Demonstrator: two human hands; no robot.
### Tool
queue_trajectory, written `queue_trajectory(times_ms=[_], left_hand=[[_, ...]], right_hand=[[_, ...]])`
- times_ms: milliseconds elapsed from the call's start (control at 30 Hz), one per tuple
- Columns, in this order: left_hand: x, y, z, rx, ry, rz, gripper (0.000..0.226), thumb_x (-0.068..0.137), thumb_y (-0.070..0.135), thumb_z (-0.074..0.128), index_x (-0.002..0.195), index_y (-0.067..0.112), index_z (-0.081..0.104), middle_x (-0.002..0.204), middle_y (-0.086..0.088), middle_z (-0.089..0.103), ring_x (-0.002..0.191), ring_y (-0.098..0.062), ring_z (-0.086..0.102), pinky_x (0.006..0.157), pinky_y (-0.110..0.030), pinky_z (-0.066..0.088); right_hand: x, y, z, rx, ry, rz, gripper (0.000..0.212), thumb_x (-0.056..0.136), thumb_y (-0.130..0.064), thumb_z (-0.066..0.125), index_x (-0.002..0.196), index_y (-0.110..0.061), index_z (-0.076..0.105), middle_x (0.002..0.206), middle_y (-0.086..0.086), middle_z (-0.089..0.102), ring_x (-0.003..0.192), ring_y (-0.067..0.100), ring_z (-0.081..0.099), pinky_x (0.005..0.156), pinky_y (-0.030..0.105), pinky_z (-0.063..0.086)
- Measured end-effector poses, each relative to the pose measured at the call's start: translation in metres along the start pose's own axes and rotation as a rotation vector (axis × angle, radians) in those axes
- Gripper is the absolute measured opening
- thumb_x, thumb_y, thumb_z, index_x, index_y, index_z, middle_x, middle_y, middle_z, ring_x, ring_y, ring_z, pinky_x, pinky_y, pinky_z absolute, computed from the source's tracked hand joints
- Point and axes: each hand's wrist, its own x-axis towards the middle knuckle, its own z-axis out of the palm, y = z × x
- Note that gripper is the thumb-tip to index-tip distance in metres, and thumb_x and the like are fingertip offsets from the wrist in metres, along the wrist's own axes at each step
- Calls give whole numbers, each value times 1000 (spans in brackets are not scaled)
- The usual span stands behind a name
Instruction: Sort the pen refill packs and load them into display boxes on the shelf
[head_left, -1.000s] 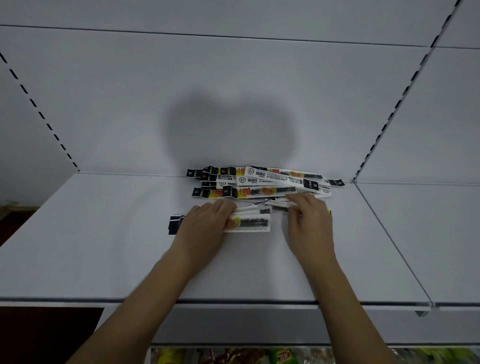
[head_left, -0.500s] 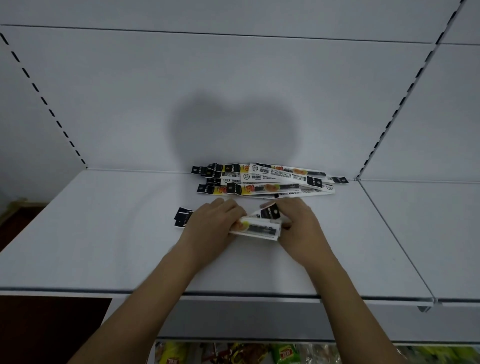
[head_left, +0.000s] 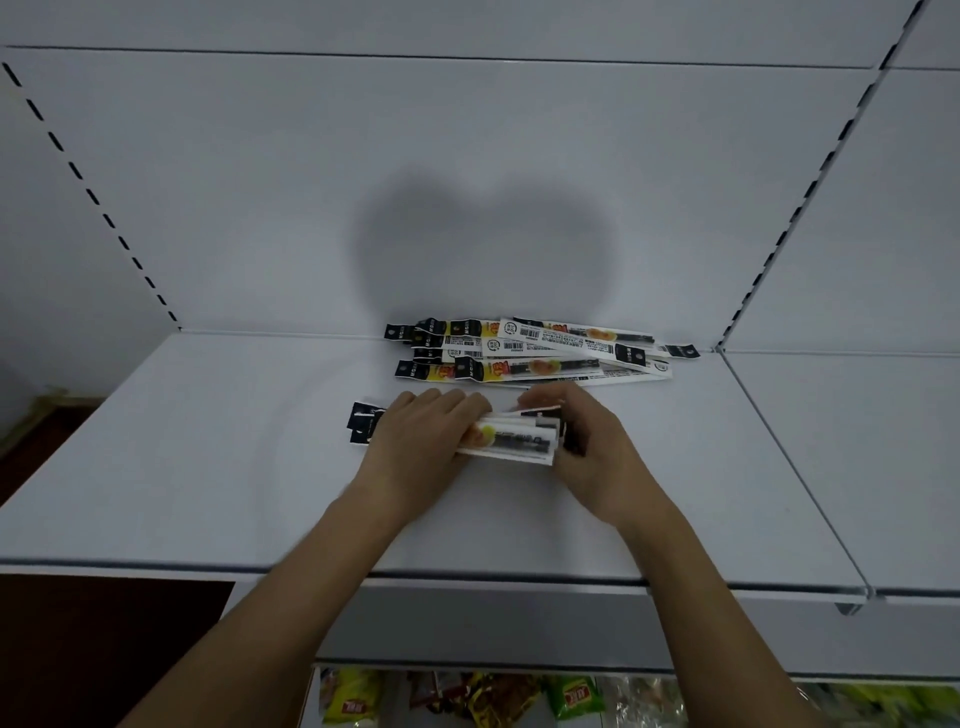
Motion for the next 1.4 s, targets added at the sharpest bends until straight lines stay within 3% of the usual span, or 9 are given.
queue_trajectory(times_ms=[167, 267, 400, 533, 633, 867, 1033, 1233, 1400], left_hand=[[14, 14, -14, -158, 144, -251, 15, 78, 17, 73, 86, 13, 62, 71, 2, 65, 55, -18, 55, 47, -16, 26], [31, 41, -28, -489, 310, -400, 11, 91, 20, 66, 87, 14, 57, 71, 9, 61, 58, -9, 52, 50, -15, 39], [39, 72, -31, -927, 335, -618, 6, 95, 10, 57, 98, 8, 62, 81, 2, 66, 73, -8, 64, 65, -26, 55], [25, 83, -17, -841, 66, -706, 31, 96, -4, 51, 126, 0, 56, 93, 19, 53, 81, 10, 55, 72, -8, 50], [26, 81, -10, -767, 102, -656, 24, 98, 0, 50, 121, 0, 60, 94, 21, 57, 84, 15, 59, 71, -4, 44], [29, 68, -17, -902, 2, -621, 17, 95, 15, 58, 108, 22, 66, 97, 3, 69, 89, -13, 65, 77, -26, 53], [16, 58, -27, -802, -139, -566, 4, 93, 22, 62, 95, 19, 63, 86, 3, 65, 72, -7, 57, 64, -12, 42], [0, 52, -50, -795, -130, -504, 9, 94, 24, 60, 92, 16, 63, 79, -4, 62, 57, -5, 47, 54, -12, 38], [-14, 78, -61, -1023, -157, -489, 19, 94, 23, 60, 88, 5, 58, 61, -2, 41, 48, -8, 32, 48, -16, 30]], right_hand=[[5, -18, 16, 321, 94, -96, 40, 96, -18, 52, 135, -29, 51, 139, 1, 54, 130, 25, 50, 104, 61, 42], [12, -40, 23, 286, 126, -164, 50, 94, -53, 53, 141, -40, 42, 143, -11, 49, 131, 22, 49, 105, 56, 43], [15, -65, 22, 166, 149, -290, 61, 94, -33, 59, 147, -38, 28, 149, -11, 42, 131, 13, 48, 105, 29, 44], [19, -54, 28, -55, 117, -344, 43, 96, -6, 57, 135, -22, 53, 148, -5, 43, 138, 8, 40, 110, 21, 35], [16, -49, 24, -58, 169, -313, 39, 92, 3, 57, 123, -21, 60, 144, -7, 46, 135, 2, 41, 104, 9, 31], [5, -71, 7, 142, 203, -72, 43, 102, -23, 50, 142, -37, 43, 143, -17, 49, 125, -10, 47, 98, 10, 41], [-16, -71, 0, 156, 457, 199, 31, 102, -34, 48, 132, -36, 55, 119, -20, 63, 111, 7, 62, 102, 41, 50], [-71, -89, 0, -218, 446, 317, 22, 100, -36, 52, 116, -32, 66, 111, -20, 66, 96, -7, 59, 78, 12, 44], [-131, -99, 7, -446, 508, 453, 17, 99, -34, 51, 99, -29, 67, 96, -18, 67, 80, 2, 59, 70, 22, 49]])
